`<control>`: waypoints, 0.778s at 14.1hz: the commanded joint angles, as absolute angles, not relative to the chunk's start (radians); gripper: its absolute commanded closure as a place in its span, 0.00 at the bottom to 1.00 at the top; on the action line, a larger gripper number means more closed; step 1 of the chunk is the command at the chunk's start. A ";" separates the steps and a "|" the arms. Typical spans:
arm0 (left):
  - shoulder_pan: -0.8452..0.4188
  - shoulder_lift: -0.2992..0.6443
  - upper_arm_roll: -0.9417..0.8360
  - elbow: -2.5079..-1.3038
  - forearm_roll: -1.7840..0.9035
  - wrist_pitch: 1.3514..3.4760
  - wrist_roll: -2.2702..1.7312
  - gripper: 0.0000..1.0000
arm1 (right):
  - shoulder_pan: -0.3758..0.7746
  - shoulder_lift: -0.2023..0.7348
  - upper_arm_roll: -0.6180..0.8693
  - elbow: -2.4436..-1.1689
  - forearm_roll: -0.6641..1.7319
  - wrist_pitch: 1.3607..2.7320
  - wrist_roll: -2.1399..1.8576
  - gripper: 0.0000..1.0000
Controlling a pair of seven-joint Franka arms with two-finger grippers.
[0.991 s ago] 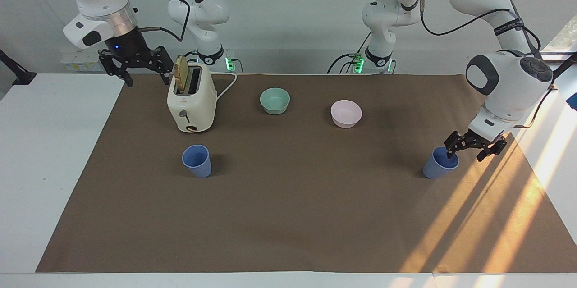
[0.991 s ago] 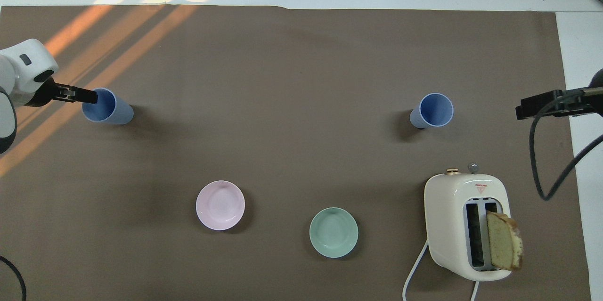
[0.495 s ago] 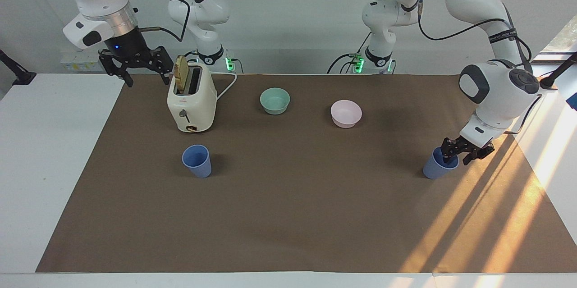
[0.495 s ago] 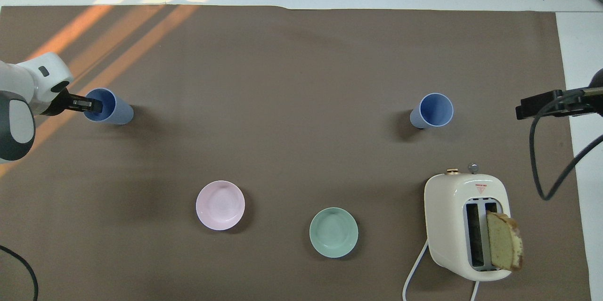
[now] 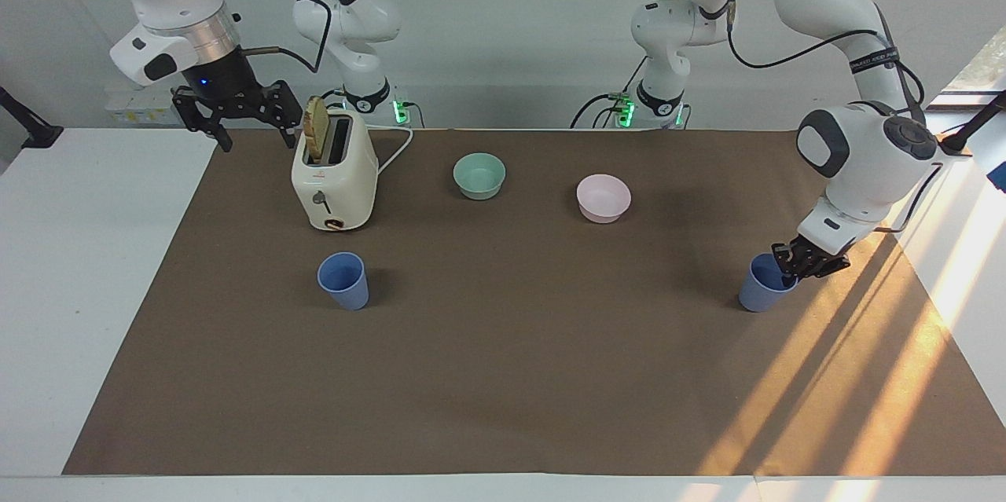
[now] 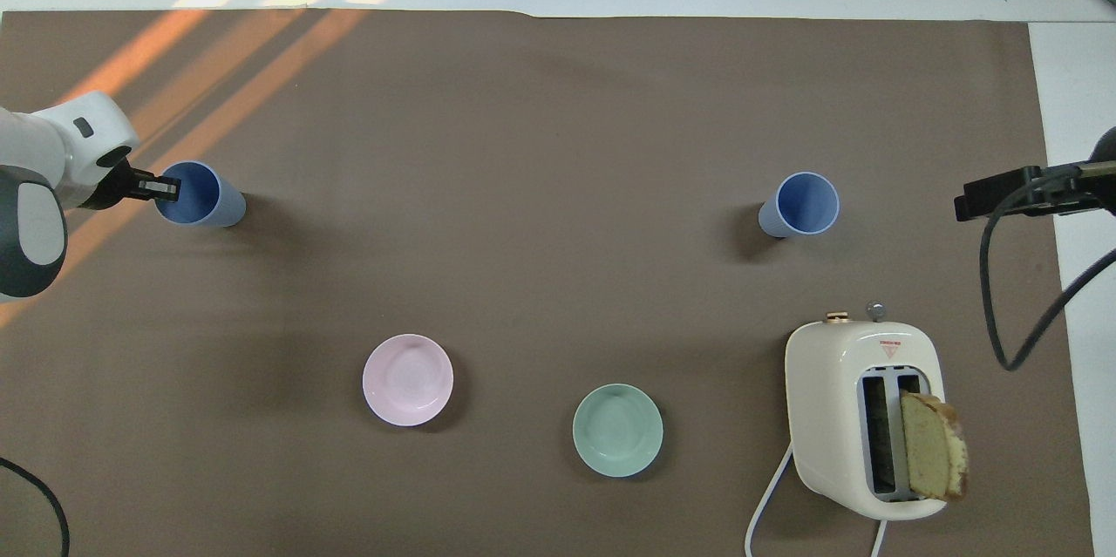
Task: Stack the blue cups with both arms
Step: 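Carry the blue cup with the left gripper toward the table center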
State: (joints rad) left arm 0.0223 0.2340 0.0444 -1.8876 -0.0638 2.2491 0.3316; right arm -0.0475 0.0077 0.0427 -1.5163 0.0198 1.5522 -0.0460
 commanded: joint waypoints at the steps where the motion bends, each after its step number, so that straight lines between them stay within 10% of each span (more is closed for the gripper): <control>1: -0.050 0.140 0.054 -1.896 -0.057 2.183 0.302 1.00 | -0.058 -0.002 0.049 -1.525 0.034 1.562 -0.031 0.00; 11: -0.526 0.172 0.054 -1.988 -0.055 2.321 -0.282 1.00 | -0.058 -0.002 0.051 -1.528 0.041 1.566 -0.034 0.00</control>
State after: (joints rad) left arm -0.4593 0.1677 0.0315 -1.9462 -0.0636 2.2625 -0.2045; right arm -0.0474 0.0077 0.0428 -1.5163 0.0199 1.5522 -0.0460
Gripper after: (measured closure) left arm 0.943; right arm 0.000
